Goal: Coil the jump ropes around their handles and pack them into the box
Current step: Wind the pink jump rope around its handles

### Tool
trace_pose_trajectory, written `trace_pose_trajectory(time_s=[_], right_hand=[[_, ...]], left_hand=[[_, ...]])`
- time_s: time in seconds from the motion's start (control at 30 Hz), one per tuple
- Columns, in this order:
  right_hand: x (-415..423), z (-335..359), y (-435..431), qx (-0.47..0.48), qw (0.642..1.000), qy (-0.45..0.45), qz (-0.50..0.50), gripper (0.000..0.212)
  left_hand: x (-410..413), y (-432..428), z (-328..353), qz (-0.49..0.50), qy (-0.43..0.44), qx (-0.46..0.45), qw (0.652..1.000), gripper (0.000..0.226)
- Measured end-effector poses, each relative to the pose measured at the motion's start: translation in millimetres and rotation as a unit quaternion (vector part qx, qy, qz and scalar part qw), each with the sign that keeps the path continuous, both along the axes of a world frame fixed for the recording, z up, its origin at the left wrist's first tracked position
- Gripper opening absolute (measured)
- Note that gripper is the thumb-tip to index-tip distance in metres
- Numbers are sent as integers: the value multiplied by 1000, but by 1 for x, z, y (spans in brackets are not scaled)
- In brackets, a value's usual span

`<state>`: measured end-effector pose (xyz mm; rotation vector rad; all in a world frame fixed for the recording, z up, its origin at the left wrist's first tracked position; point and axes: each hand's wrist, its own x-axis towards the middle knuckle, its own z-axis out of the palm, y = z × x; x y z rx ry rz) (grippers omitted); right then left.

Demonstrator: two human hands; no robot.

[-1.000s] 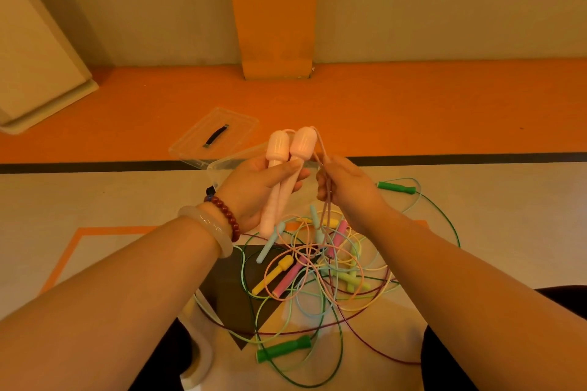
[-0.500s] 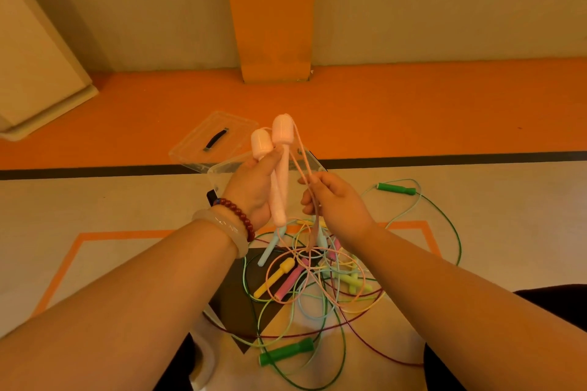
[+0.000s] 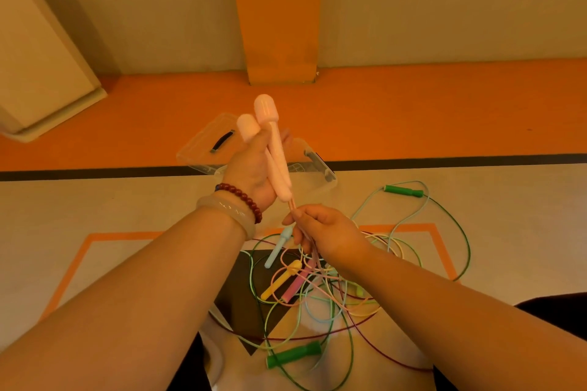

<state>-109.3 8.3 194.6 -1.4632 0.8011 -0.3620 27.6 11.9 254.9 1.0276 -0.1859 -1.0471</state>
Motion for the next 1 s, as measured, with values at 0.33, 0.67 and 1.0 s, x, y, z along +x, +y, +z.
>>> trace_pose_trajectory(time_s=[0.33,0.67,1.0], right_hand=[[-2,11,4,-11,999,-34,-17,26],[-8,19,12,-157,985,-7,-68,21],[-9,31,5,-372,923,-41,-89,21]], left_hand=[[8,-1,-7,54,25,-32,998,22],[14,1,2,16,7,-22,1000,35],[26,4,-7,-15,-48,-7,999,30]])
